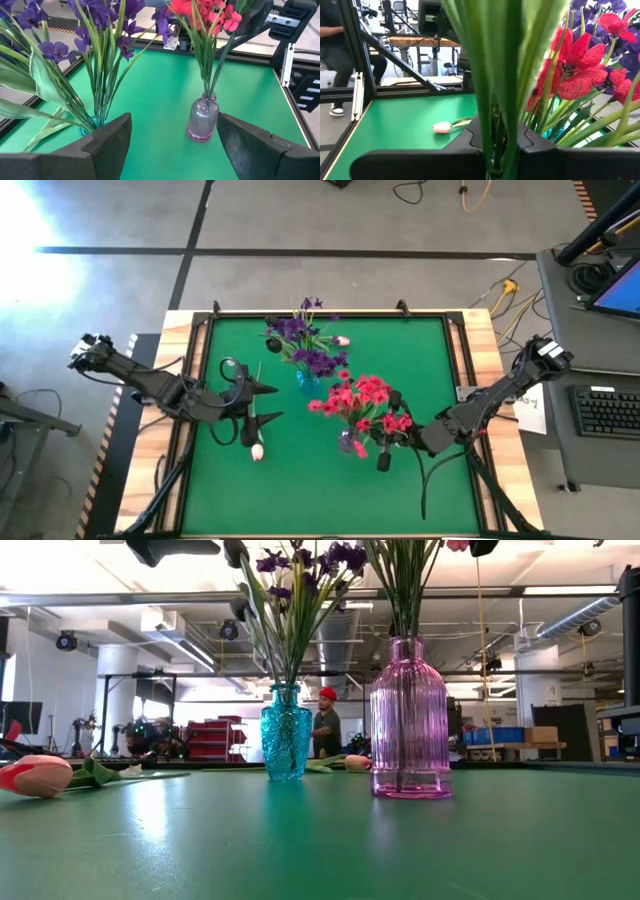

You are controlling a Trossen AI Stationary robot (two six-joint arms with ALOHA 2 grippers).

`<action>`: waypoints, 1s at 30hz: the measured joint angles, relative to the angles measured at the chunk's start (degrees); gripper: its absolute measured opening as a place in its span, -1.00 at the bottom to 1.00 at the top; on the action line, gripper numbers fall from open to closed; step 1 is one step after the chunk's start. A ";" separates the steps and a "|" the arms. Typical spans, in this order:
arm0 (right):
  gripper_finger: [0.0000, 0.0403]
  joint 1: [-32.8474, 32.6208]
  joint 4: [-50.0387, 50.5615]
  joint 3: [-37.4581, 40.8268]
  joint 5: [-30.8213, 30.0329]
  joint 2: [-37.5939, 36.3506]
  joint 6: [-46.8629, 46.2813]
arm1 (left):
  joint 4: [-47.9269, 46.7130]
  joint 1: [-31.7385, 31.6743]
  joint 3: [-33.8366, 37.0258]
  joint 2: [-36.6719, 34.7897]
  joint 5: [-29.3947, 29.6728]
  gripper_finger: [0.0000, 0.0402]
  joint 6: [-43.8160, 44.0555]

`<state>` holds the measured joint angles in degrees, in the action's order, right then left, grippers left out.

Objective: Sort flowers into vase by color
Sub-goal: Put the pink flowers into the purple vase

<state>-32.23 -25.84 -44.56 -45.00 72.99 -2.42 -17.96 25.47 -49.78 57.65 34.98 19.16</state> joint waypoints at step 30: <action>0.06 -0.20 7.19 -0.26 1.51 -0.23 -8.24 | -2.16 0.00 0.79 0.48 -0.09 0.41 3.61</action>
<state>-32.43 -18.65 -44.81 -43.48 72.76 -10.66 -20.12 25.47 -48.99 58.13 34.89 22.77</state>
